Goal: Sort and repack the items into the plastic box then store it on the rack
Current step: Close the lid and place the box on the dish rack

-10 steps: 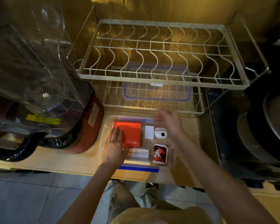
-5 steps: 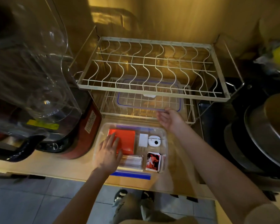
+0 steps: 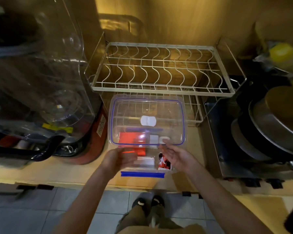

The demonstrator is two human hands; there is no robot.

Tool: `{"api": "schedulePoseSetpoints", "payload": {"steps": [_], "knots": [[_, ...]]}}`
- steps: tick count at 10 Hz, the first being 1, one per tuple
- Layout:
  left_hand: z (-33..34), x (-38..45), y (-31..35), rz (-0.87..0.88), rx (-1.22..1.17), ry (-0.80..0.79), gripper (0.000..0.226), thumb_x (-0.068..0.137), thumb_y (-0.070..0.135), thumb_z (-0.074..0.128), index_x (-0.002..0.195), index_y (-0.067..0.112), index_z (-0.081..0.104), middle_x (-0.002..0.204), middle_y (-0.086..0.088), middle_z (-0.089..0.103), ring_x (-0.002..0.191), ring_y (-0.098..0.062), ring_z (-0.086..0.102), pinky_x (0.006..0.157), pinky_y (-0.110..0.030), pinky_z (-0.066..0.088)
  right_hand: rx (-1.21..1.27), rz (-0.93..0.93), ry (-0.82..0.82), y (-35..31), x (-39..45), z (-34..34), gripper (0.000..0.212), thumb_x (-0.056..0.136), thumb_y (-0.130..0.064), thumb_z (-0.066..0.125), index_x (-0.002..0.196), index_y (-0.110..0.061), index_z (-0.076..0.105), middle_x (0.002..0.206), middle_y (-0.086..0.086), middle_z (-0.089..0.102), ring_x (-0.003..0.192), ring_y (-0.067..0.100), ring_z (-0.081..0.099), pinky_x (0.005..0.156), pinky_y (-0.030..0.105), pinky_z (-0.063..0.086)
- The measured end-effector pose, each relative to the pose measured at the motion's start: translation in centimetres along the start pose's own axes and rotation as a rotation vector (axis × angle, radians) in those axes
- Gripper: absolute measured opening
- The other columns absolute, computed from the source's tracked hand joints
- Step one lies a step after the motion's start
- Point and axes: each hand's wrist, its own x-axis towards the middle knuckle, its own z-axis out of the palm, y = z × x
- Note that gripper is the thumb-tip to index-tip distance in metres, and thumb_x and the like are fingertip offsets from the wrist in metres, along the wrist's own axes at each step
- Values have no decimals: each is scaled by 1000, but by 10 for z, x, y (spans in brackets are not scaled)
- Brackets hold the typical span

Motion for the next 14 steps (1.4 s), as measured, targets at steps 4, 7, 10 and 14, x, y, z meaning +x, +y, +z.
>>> {"api": "schedulePoseSetpoints", "payload": {"steps": [4, 7, 10, 14], "knots": [[-49, -12, 8, -251, -468, -388, 63, 90, 46, 40, 112, -12, 53, 96, -29, 70, 86, -35, 71, 66, -39, 61, -200, -174, -30, 5, -31, -3, 17, 85, 6, 49, 93, -2, 61, 78, 11, 76, 71, 19, 74, 63, 25, 61], [-52, -21, 23, -26, -221, -532, 92, 46, 24, 89, 126, 7, 48, 100, -13, 74, 92, -20, 71, 85, -32, 56, -391, -218, -74, -27, -8, -7, 17, 87, -17, 58, 98, -25, 68, 90, -8, 72, 89, 7, 70, 72, 23, 58], [-38, -17, 27, 227, -128, -286, 25, 84, 6, 57, 108, 13, 58, 88, -10, 75, 78, -19, 73, 72, -30, 58, -272, -392, 99, -9, -18, -22, 38, 93, -35, 48, 119, -8, 60, 105, 12, 70, 92, 25, 69, 79, 38, 54], [-24, 2, 6, 588, 560, 429, 34, 91, 30, 51, 118, 11, 60, 117, -16, 65, 111, -31, 57, 87, -31, 40, -993, -752, 365, 14, 8, -19, 29, 99, -27, 39, 125, -24, 52, 101, -5, 62, 91, 14, 62, 67, 15, 46]]}}
